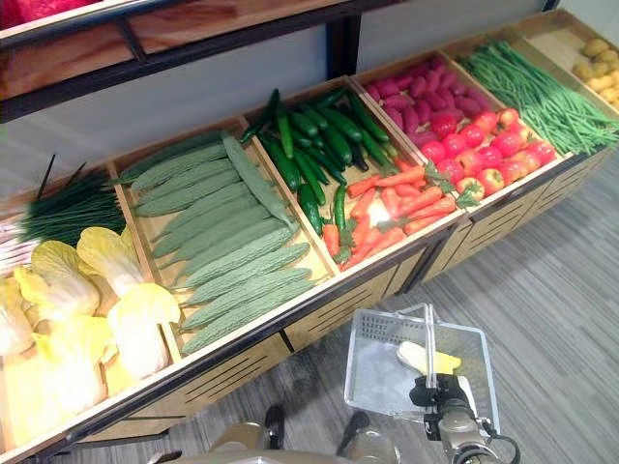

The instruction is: Get the vegetables into the basket

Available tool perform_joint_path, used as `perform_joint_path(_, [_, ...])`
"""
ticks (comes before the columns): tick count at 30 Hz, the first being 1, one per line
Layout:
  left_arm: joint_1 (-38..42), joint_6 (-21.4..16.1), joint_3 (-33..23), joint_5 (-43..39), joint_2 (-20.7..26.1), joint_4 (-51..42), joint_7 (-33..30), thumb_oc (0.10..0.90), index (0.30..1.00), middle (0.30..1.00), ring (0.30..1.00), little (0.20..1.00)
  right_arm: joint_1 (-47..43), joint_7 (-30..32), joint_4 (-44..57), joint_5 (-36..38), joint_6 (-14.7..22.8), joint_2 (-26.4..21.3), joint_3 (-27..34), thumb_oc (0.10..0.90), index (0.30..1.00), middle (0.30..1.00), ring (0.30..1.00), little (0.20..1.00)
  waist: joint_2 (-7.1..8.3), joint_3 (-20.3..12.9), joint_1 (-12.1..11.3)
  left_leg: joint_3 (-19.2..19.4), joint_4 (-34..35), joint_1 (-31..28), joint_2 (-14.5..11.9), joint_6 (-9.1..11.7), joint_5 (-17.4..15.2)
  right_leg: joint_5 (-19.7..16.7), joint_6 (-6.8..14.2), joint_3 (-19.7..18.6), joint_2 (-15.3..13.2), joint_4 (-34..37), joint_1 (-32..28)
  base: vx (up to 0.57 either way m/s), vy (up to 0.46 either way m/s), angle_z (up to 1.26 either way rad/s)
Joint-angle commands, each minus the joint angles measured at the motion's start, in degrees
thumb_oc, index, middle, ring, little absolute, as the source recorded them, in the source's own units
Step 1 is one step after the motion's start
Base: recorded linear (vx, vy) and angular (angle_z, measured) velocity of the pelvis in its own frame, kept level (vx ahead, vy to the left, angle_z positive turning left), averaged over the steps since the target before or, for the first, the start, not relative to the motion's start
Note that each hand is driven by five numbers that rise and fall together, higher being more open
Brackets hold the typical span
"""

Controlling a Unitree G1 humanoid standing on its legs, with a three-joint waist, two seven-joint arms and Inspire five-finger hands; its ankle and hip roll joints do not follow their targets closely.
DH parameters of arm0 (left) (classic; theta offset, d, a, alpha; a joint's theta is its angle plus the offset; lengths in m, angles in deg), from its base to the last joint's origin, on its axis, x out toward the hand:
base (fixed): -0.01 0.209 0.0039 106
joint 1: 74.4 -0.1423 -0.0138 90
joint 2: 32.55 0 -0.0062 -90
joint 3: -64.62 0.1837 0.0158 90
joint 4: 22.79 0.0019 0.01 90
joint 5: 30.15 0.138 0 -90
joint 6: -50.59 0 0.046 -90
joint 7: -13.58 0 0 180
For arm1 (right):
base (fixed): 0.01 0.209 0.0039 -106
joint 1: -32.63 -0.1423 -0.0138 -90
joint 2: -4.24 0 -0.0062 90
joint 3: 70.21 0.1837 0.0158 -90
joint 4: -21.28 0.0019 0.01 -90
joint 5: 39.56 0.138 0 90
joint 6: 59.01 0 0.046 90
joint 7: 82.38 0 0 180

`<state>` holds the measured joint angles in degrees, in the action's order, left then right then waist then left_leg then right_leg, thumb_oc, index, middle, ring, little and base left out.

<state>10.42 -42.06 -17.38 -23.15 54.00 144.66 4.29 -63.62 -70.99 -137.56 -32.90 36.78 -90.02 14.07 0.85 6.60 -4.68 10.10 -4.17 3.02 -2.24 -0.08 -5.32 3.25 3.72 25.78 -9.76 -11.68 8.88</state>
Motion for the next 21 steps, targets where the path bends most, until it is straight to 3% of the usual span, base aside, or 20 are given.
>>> perform_joint_path(1, [1.58, -0.59, -0.84, 2.57, 1.68, 1.51, -1.0, 0.9, 1.0, 1.0, 1.0, 1.0, -3.51, 1.59, 2.48, -0.75, 3.42, -2.92, 1.49, 0.4, 0.3, 0.3, 0.3, 0.3, 0.58, -0.01, 1.04, 0.29, 1.38, -1.76, 1.1, 0.76, 1.97, -9.52, 5.52, -0.35, -4.03, 6.18, -4.44, -0.04, 0.142, -0.06])
perform_joint_path(8, [2.66, -0.74, -0.32, 2.29, 2.58, 0.78, -1.39, 0.9, 1.0, 1.0, 1.0, 1.0, -3.7, 1.61, 1.6, -0.67, 3.23, -1.4, 0.98, 0.4, 0.3, 0.3, 0.3, 0.3, 1.63, 1.86, 1.74, -0.44, 1.76, -2.86, 2.12, -0.85, 1.69, -13.09, 7.53, -5.38, -5.83, -0.3, 0.0, -0.05, 0.087, -0.05])
perform_joint_path(11, [3.15, -0.97, 0.13, 1.88, 2.93, 0.31, -1.31, 0.9, 1.0, 1.0, 1.0, 1.0, -3.2, 1.72, 2.06, 0.33, 3.5, -1.13, 1.1, 0.4, 0.3, 0.3, 0.3, 0.3, 1.06, 2.19, 3.25, -2.54, 2.08, -2.46, 2.19, -1.08, 2.75, -14.02, 7.98, -13.89, -3.18, -3.36, 2.35, -0.03, 0.009, 0.14])
perform_joint_path(12, [3.75, -1.29, 0.81, 2.02, 2.97, 0.41, -1.29, 0.9, 1.0, 1.0, 1.0, 1.0, -2.35, 1.66, 2.1, 1.08, 3.78, -1.02, 1.45, 0.4, 0.3, 0.3, 0.3, 0.3, 0.96, 1.58, 4.09, -4.61, 3.04, -2.25, 2.41, -0.69, 3.61, -13.46, 7.61, -18.5, -2.1, -1.54, 1.44, 0.0, -0.172, 0.78])
perform_joint_path(13, [4.09, -1.47, 1.02, 2.22, 3.19, 0.49, -1.65, 0.9, 1.0, 1.0, 1.0, 1.0, -2.05, 1.82, 1.26, 0.98, 3.64, -0.66, 1.78, 0.4, 0.3, 0.3, 0.3, 0.3, 0.96, 0.37, 3.47, -5.31, 4.26, -1.88, 1.08, 0.26, 4.53, -15.7, 7.82, -17.22, -6.42, 1.42, -0.21, 0.0, -0.243, 0.82])
perform_joint_path(14, [3.92, -1.57, 1.07, 2.06, 3.3, 0.37, -1.7, 0.9, 1.0, 1.0, 1.0, 1.0, -2.1, 1.77, 0.9, 0.81, 3.6, -0.5, 1.82, 0.4, 0.3, 0.3, 0.3, 0.3, 0.93, -0.18, 3.21, -5.53, 4.88, -1.79, 0.23, 0.73, 4.9, -17.45, 8.31, -16.48, -8.45, 2.65, -0.8, 0.0, -0.209, 0.48])
perform_joint_path(16, [3.89, -1.57, 1.08, 2.05, 3.3, 0.36, -1.7, 0.9, 1.0, 1.0, 1.0, 1.0, -2.07, 1.77, 0.89, 0.81, 3.61, -0.5, 1.82, 0.4, 0.3, 0.3, 0.3, 0.3, 0.88, -0.17, 3.28, -5.62, 4.94, -1.89, 0.19, 0.75, 4.89, -17.49, 8.32, -16.33, -8.42, 2.8, -1.0, 0.01, -0.113, 0.06])
perform_joint_path(17, [3.88, -1.69, 0.8, 1.47, 3.56, 0.0, -1.79, 0.9, 1.0, 1.0, 1.0, 1.0, -2.18, 1.81, 1.12, 0.34, 3.56, -0.28, 1.7, 0.4, 0.3, 0.3, 0.3, 0.3, 1.33, -1.0, 2.82, -5.81, 5.99, -1.59, -1.04, 1.67, 5.48, -19.51, 9.05, -16.73, -10.45, 5.5, -1.95, 0.03, -0.244, 0.02])
perform_joint_path(19, [4.04, -1.78, 0.58, 1.33, 4.17, 0.15, -2.01, 0.9, 1.0, 1.0, 1.0, 1.0, -2.67, 1.96, 1.44, 0.49, 3.45, 0.11, 1.66, 0.4, 0.3, 0.3, 0.3, 0.3, 2.21, -1.41, 2.27, -6.41, 6.77, -1.49, -2.49, 2.98, 5.98, -21.87, 10.09, -18.09, -11.92, 8.13, -2.42, 0.05, -0.434, 0.09])
perform_joint_path(20, [4.29, -1.58, 0.22, 1.16, 4.61, 0.79, -2.45, 0.9, 1.0, 1.0, 1.0, 1.0, -2.79, 1.72, 2.59, 0.48, 3.33, 0.56, 1.14, 0.4, 0.3, 0.3, 0.3, 0.3, 3.53, -1.71, 2.02, -7.29, 7.25, -1.4, -4.45, 4.65, 6.41, -22.92, 10.95, -20.71, -12.24, 9.77, -3.03, 0.12, -0.626, 0.16])
perform_joint_path(21, [4.8, -1.41, -0.15, 0.78, 5.14, 1.39, -2.66, 0.9, 1.0, 1.0, 1.0, 1.0, -2.38, 1.51, 3.64, 0.56, 3.31, 0.6, 0.89, 0.4, 0.3, 0.3, 0.3, 0.3, 4.27, -2.11, 2.16, -8.16, 8.03, -1.7, -5.93, 5.85, 6.93, -20.33, 10.99, -23.24, -10.94, 10.04, -3.38, 0.13, -0.651, 0.18])
